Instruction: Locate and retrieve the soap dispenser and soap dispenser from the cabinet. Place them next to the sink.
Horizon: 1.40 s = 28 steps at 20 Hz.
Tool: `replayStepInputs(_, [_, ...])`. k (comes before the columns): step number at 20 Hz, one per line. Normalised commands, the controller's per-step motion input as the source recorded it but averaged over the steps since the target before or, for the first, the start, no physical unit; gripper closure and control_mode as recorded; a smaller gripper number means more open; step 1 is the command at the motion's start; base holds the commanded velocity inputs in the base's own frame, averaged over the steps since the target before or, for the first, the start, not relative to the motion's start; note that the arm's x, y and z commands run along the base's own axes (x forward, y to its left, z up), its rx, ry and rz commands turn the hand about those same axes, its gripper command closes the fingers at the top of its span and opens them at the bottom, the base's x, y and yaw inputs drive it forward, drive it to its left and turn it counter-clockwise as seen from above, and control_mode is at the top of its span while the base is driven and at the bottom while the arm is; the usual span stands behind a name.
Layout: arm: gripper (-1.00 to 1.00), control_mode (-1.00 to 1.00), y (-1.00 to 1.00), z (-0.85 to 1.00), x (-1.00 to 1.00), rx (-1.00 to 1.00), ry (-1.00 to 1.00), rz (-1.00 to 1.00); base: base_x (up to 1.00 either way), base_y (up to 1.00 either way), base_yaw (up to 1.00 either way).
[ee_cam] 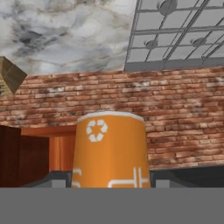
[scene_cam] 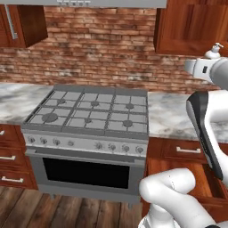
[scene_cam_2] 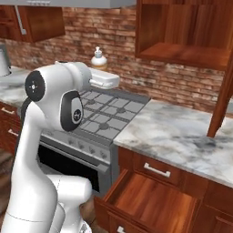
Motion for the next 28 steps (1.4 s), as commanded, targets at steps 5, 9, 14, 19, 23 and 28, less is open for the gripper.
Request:
replayStepInputs(5, [1.00, 1.00, 0.00, 0.00, 0.00, 0.00, 0.00, 0.00, -0.08, 0.45, 0.45])
replayStepInputs(9, [1.00, 1.00, 0.00, 0.00, 0.00, 0.00, 0.00, 0.00, -0.15, 0.50, 0.44])
replayStepInputs(14, [1.00, 1.00, 0.00, 0.00, 0.00, 0.00, 0.00, 0.00, -0.12, 0.48, 0.45])
replayStepInputs(19, [1.00, 1.00, 0.00, 0.00, 0.00, 0.00, 0.00, 0.00, -0.14, 0.51, 0.43])
replayStepInputs(23, [1.00, 1.00, 0.00, 0.00, 0.00, 0.00, 0.00, 0.00, -0.13, 0.53, 0.42])
replayStepInputs(28, [1.00, 1.00, 0.00, 0.00, 0.00, 0.00, 0.00, 0.00, -0.12, 0.54, 0.41])
